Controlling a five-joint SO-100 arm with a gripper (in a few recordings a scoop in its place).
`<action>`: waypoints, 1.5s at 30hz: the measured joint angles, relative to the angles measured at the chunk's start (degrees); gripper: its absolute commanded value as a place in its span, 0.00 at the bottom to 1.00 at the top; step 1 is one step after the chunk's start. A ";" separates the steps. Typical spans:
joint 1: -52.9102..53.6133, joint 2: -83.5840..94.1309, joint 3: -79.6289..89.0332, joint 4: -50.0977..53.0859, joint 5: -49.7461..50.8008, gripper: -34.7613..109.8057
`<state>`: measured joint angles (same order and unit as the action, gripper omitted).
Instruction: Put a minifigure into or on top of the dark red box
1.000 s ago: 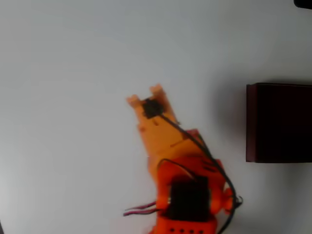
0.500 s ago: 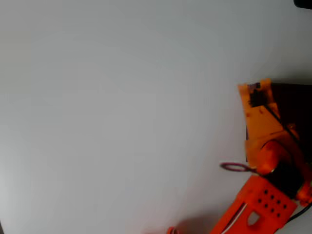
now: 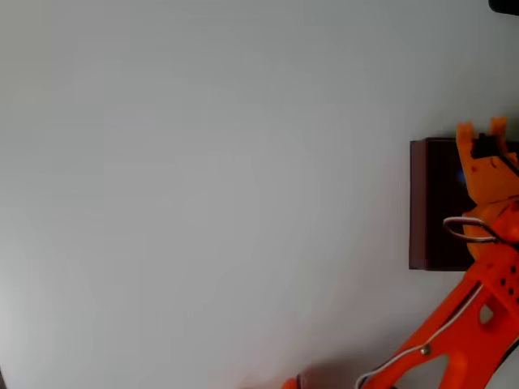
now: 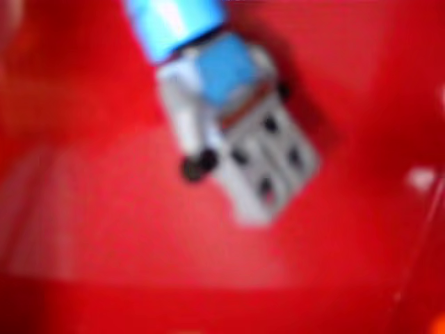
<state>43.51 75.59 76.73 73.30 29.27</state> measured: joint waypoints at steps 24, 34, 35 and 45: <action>-47.20 86.84 64.25 3.16 -10.20 0.24; -62.05 114.79 81.12 5.19 -15.91 0.24; -62.67 115.14 81.83 5.27 -16.44 0.24; -68.64 116.46 95.19 3.16 -27.69 0.24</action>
<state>-25.14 192.04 171.91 76.46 1.58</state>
